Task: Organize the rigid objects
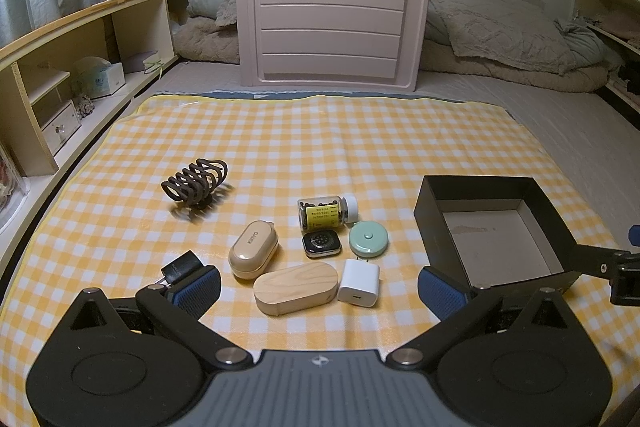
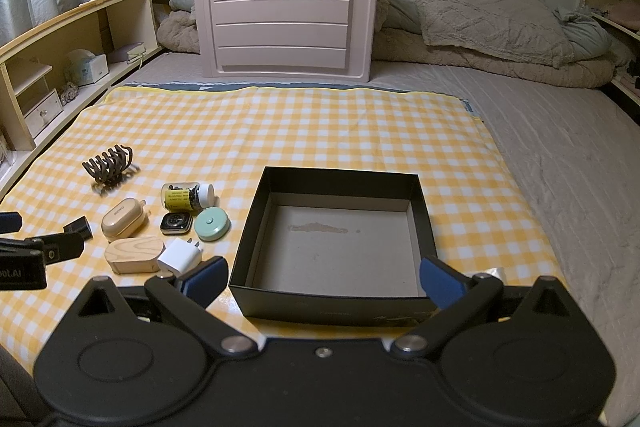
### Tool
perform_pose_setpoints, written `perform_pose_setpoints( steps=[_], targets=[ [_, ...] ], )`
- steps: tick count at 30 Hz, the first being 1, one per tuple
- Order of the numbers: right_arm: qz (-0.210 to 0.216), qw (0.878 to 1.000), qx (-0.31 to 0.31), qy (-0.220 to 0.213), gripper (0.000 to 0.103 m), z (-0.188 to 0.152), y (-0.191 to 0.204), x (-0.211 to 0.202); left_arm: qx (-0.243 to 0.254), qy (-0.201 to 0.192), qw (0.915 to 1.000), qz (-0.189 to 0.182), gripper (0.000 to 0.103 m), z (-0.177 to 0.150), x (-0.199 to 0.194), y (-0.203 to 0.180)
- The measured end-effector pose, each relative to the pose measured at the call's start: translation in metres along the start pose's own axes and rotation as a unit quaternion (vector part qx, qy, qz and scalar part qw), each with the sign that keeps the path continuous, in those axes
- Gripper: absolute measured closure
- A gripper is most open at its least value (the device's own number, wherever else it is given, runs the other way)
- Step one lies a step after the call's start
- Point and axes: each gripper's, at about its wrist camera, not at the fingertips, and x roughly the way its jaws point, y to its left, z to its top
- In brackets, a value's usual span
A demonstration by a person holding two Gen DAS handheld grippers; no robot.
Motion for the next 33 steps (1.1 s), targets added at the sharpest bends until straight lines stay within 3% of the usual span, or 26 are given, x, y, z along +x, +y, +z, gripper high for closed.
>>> perform_pose_setpoints(
  steps=[18,23,33],
  targets=[
    [-0.001,1.000,-0.001,-0.001,0.000,0.000,0.001,-0.002,0.000,-0.001,1.0000,0.000,0.000,0.000,0.000,0.000],
    [-0.004,1.000,0.001,-0.005,0.000,-0.002,-0.001,-0.005,0.000,-0.003,1.0000,-0.001,0.000,0.006,0.002,-0.016],
    [-0.033,0.999,0.014,-0.025,0.000,0.005,-0.026,-0.016,0.025,-0.028,0.9993,0.008,0.000,0.008,-0.021,-0.007]
  ],
)
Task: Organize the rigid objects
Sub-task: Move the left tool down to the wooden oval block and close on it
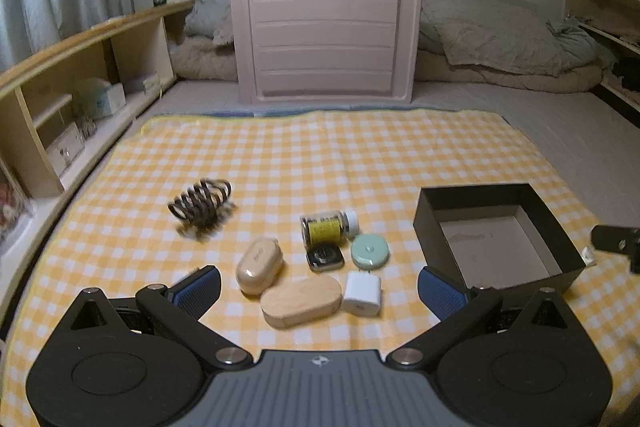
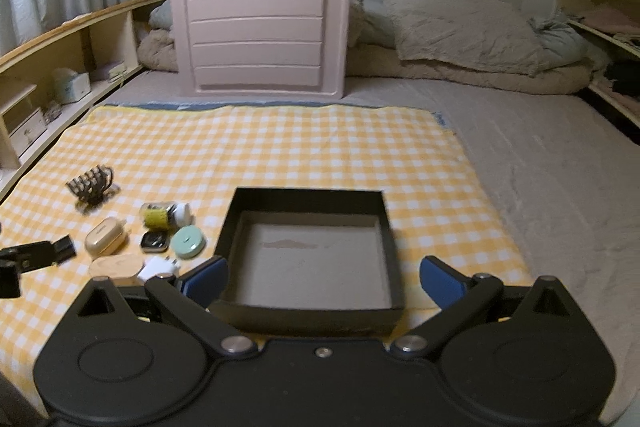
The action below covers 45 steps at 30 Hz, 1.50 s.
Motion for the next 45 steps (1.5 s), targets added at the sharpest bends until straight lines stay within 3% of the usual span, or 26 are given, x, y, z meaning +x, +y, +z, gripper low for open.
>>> perform_pose_setpoints(
  steps=[6,11,13,14,19,22,27,37,45],
  targets=[
    [-0.009,1.000,0.006,-0.004,0.000,0.024,-0.017,0.001,0.016,-0.036,0.9990,0.022,0.000,0.019,-0.003,0.001],
    [0.007,1.000,0.021,0.012,0.000,0.048,-0.032,0.015,0.027,-0.061,0.9973,0.032,0.000,0.039,0.002,0.001],
    [0.006,0.999,0.030,0.019,0.001,0.056,-0.037,0.022,0.022,-0.070,0.9967,0.034,0.000,0.046,0.007,0.002],
    [0.008,0.999,0.032,0.019,0.007,0.060,-0.040,0.026,0.019,-0.069,0.9969,0.033,0.000,0.048,0.010,0.002],
    [0.010,0.998,0.052,0.034,0.017,0.069,-0.060,0.057,0.007,-0.041,0.9991,0.002,0.000,0.055,0.033,0.004],
    [0.002,0.997,0.055,0.052,0.023,0.064,-0.071,0.085,0.002,-0.035,0.9994,0.008,0.000,0.051,0.048,0.004],
    [0.021,0.990,0.069,0.124,0.044,0.044,-0.085,0.132,0.014,0.013,0.9998,0.008,0.000,0.041,0.079,0.005],
    [0.027,0.972,0.048,0.228,0.062,0.010,-0.088,0.180,0.001,0.089,0.9959,-0.020,0.000,0.028,0.113,0.018],
    [0.016,0.967,0.028,0.252,0.098,-0.005,-0.078,0.193,-0.022,0.152,0.9876,-0.032,0.000,0.016,0.137,0.029]
  ],
)
